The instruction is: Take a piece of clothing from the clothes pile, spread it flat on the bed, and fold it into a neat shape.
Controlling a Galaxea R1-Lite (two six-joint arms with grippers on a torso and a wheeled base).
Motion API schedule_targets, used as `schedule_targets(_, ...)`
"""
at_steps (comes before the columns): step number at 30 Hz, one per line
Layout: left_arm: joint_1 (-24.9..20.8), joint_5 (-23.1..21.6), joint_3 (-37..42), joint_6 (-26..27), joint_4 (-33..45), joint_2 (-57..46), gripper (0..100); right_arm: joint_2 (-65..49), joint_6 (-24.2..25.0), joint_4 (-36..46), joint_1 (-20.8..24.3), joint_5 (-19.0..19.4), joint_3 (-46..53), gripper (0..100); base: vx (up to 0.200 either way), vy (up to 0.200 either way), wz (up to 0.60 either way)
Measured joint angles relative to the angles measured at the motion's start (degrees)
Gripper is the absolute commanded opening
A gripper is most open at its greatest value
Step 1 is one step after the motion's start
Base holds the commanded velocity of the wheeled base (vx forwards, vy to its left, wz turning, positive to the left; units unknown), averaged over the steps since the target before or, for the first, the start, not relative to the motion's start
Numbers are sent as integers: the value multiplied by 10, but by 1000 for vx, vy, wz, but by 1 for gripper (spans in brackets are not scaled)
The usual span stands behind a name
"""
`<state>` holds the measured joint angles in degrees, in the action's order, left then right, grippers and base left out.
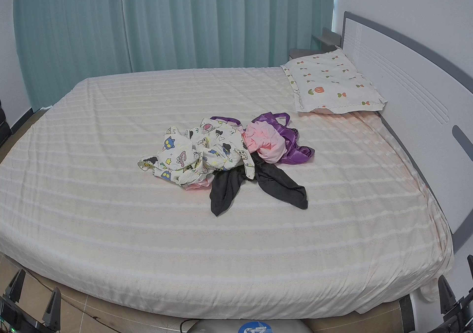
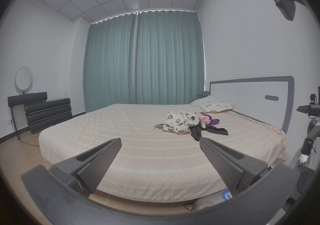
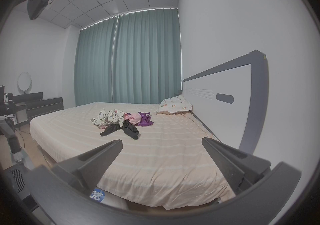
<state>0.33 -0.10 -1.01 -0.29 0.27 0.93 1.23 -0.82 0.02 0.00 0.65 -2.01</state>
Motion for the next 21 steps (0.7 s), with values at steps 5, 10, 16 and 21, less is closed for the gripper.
schedule_targets(5, 0, 0, 0, 0, 0, 0, 100, 45, 9, -4, 2, 18, -55, 100, 0, 0, 0)
schedule_targets(10, 0, 0, 0, 0, 0, 0, 100, 154, 17, -15, 4, 49, -93, 100, 0, 0, 0)
schedule_targets(16, 0, 0, 0, 0, 0, 0, 100, 314, 53, -81, 22, 70, -121, 100, 0, 0, 0)
schedule_targets(21, 0, 0, 0, 0, 0, 0, 100, 448, 83, -160, 41, 66, -144, 100, 0, 0, 0)
